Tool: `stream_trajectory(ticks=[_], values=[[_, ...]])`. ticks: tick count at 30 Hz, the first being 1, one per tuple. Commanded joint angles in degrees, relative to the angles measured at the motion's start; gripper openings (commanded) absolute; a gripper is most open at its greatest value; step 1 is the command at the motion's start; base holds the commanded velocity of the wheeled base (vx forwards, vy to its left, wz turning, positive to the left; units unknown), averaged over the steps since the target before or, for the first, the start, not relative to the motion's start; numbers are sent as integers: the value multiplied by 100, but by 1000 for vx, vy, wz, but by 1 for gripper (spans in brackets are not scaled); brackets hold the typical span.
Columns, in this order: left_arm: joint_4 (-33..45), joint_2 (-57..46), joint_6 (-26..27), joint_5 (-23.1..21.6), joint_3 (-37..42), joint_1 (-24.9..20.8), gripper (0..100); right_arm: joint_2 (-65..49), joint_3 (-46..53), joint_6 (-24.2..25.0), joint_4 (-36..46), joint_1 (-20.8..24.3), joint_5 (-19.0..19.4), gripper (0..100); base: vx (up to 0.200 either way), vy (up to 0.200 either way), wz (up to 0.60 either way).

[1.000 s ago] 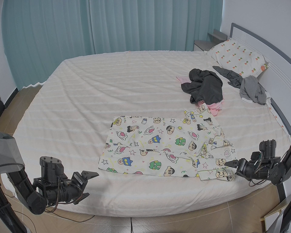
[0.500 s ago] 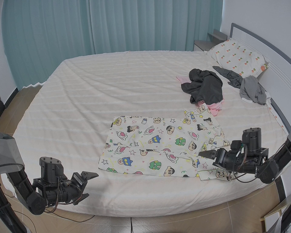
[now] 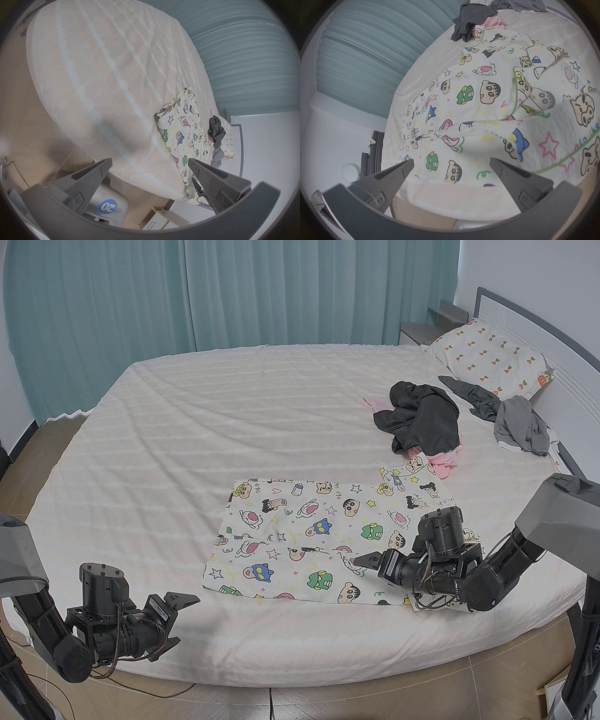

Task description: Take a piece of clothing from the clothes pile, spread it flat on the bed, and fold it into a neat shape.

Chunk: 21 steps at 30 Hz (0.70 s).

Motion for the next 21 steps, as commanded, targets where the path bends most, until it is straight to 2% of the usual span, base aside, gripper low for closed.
stream_trajectory(ticks=[1,6,18,21], values=[[-2,-11,0,16,-6,-7,100,440,-324,-11,2,-31,-144,100,0,0,0],[-2,-90,-9,-11,11,-7,100,668,-755,-20,19,-119,-451,100,0,0,0],[-2,-230,-9,-2,64,-42,100,492,-922,33,-16,-216,-434,100,0,0,0],[-2,-257,-9,-2,64,-51,100,-70,-482,367,28,-163,-197,100,0,0,0]])
